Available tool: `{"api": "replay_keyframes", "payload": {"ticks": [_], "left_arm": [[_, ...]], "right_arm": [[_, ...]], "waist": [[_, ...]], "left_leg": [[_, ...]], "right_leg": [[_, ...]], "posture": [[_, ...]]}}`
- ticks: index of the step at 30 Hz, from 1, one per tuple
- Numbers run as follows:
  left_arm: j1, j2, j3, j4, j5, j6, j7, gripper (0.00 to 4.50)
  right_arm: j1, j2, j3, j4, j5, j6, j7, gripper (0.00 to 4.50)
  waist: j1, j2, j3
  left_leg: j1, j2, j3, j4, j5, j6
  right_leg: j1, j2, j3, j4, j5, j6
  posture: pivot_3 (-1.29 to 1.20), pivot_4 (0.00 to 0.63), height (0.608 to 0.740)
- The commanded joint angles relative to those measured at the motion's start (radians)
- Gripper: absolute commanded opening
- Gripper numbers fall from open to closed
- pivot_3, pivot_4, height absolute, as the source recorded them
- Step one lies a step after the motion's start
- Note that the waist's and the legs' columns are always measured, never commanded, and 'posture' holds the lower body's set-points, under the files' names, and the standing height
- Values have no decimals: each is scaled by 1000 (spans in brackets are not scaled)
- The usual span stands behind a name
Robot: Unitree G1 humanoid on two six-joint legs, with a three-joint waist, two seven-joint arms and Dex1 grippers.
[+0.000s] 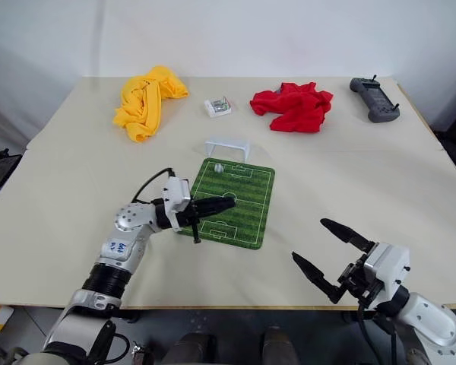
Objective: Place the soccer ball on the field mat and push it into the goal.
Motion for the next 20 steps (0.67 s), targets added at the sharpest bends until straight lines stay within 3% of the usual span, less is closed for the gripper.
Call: {"api": "replay_keyframes", "payload": {"ticks": [1,7,11,20], "left_arm": [[16,31,60,-1,-6,2,46,51],[161,106,131,-104,-78,37,-7,51],[234,192,240,-105,-67,44,74,51],[307,264,349,-229,-60,140,216,51]], "right_arm": [[-17,24,-1,-8,-4,-28,-23,4500],[-101,95,-15,44,-13,-37,-114,4500],[-134,120,-6,79,-26,-50,-134,4500],[-187,112,9,147,-31,-64,-111,4500]], "waist": [[0,0,0],[-7,0,0],[-13,0,0],[-13,0,0]], "left_leg": [[0,0,0,0,0,0],[0,0,0,0,0,0],[0,2,0,-1,1,-2],[0,1,-1,-2,0,-2]], "right_leg": [[0,0,0,0,0,0],[0,-2,1,0,0,0],[0,-2,0,0,0,-1],[0,-3,0,0,0,-1]], "posture": [[0,150,740],[0,150,740],[0,150,740],[0,150,740]]}}
